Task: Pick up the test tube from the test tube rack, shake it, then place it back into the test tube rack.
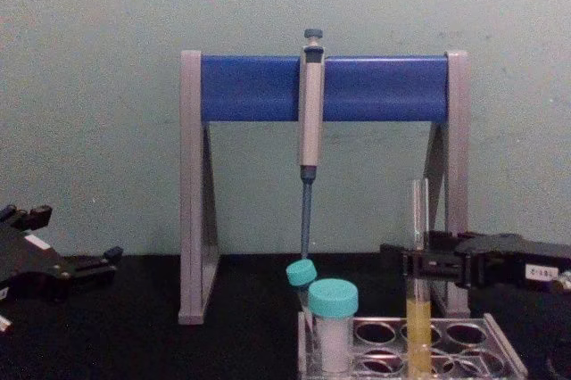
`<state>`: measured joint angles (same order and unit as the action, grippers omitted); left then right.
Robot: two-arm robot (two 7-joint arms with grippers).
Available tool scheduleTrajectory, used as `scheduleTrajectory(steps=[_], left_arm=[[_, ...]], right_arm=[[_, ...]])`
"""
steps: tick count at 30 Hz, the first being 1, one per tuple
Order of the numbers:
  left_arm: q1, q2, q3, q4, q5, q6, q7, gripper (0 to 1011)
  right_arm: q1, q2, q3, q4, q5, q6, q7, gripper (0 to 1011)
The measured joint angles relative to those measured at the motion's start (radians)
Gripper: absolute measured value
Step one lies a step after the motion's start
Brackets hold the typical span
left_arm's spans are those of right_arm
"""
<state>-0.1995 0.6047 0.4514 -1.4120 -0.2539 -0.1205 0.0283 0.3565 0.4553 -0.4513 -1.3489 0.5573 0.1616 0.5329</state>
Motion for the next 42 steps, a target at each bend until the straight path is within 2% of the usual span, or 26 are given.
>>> scheduleTrajectory(steps=[4,18,24,29,30,34,36,37,38,41,42], left_arm=[[0.0,0.0,0.0,0.0,0.0,0.0,0.0,1009],[0.0,0.0,0.0,0.0,0.0,0.0,0.0,1010],[0.0,0.0,0.0,0.0,0.0,0.0,0.0,1010],[0.0,0.0,0.0,0.0,0.0,0.0,0.0,1010],[0.0,0.0,0.0,0.0,0.0,0.0,0.0,1010],[0.0,0.0,0.0,0.0,0.0,0.0,0.0,1010],[0.0,0.0,0.0,0.0,0.0,0.0,0.0,1009],[0.0,0.0,0.0,0.0,0.0,0.0,0.0,1010],[0.0,0.0,0.0,0.0,0.0,0.0,0.0,1010],[0.0,0.0,0.0,0.0,0.0,0.0,0.0,1010],[0.0,0.0,0.0,0.0,0.0,0.0,0.0,1010]], right_arm=[[0.008,-0.005,-0.001,0.011,0.012,0.003,0.003,1000],[0.006,-0.003,-0.001,0.007,0.009,0.002,0.003,1000],[0.005,-0.003,-0.001,0.006,0.008,0.002,0.003,883],[0.005,-0.002,-0.001,0.006,0.007,0.001,0.002,729],[0.005,-0.002,-0.001,0.006,0.007,0.001,0.002,729],[0.005,-0.002,-0.001,0.005,0.007,0.001,0.002,561],[0.004,-0.002,-0.001,0.005,0.006,0.001,0.002,530],[0.004,-0.002,-0.001,0.005,0.006,0.0,0.002,459],[0.004,-0.002,-0.001,0.005,0.006,0.0,0.002,459],[0.004,-0.002,-0.001,0.005,0.006,0.0,0.002,336],[0.004,-0.002,-0.001,0.005,0.006,0.0,0.002,322]])
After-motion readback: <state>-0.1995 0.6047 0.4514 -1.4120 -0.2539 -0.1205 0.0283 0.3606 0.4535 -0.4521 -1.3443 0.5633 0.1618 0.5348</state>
